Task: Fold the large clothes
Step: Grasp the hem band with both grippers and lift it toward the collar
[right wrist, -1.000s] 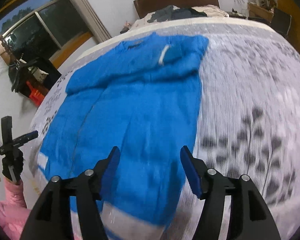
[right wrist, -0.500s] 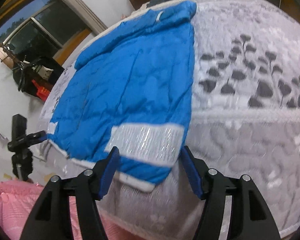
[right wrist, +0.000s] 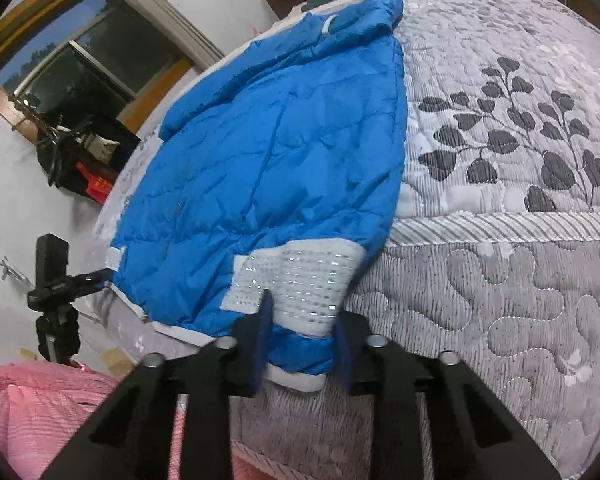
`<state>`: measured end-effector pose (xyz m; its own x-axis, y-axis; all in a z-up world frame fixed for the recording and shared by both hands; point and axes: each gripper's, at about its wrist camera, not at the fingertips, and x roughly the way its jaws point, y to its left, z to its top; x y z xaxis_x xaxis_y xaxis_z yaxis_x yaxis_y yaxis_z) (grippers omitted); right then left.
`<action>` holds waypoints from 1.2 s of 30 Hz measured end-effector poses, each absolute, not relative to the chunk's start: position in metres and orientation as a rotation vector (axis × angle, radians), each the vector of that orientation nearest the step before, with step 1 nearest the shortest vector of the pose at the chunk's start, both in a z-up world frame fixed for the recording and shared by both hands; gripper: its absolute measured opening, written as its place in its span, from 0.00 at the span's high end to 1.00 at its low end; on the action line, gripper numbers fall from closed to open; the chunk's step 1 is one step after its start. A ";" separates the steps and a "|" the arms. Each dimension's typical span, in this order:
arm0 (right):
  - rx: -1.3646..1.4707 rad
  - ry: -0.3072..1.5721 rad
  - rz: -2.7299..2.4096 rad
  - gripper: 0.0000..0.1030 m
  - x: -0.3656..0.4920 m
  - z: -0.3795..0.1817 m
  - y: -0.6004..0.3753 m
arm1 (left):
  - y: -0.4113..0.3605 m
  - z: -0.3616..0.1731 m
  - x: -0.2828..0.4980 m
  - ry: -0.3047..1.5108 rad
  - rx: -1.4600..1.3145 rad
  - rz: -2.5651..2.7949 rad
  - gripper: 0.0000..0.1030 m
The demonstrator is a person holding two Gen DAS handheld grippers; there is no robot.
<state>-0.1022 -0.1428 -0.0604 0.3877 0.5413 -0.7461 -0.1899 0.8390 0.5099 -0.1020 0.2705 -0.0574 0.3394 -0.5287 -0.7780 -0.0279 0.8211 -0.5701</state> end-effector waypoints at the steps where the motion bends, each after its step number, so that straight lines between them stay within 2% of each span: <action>1: 0.373 1.070 0.483 0.82 -0.103 -0.059 -0.144 | 0.272 -0.058 -0.102 1.194 -0.561 -0.343 0.62; 2: 0.374 1.062 0.487 0.84 -0.103 -0.056 -0.144 | 0.274 -0.057 -0.101 1.191 -0.570 -0.340 0.69; 5: 0.383 1.026 0.505 0.86 -0.103 -0.048 -0.145 | 0.275 -0.050 -0.101 1.164 -0.576 -0.351 0.80; 9: 0.384 0.925 0.535 0.88 -0.106 -0.024 -0.147 | 0.274 -0.029 -0.100 1.086 -0.604 -0.399 0.87; 15: 0.376 0.826 0.570 0.89 -0.091 0.018 -0.148 | 0.282 0.010 -0.082 0.933 -0.653 -0.461 0.89; 21: 0.375 0.802 0.584 0.89 -0.047 0.052 -0.153 | 0.289 0.037 -0.034 0.857 -0.654 -0.469 0.89; 29: 0.423 0.865 0.592 0.89 0.036 0.069 -0.151 | 0.298 0.043 0.048 0.855 -0.649 -0.466 0.88; 36: 0.486 0.950 0.570 0.89 0.116 0.054 -0.151 | 0.300 0.031 0.119 0.907 -0.672 -0.444 0.88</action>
<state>0.1156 -0.1514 0.0541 0.4577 0.6448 -0.6122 -0.2366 0.7521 0.6152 0.1185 0.3000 0.0313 0.5499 -0.6118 -0.5686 0.0738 0.7137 -0.6966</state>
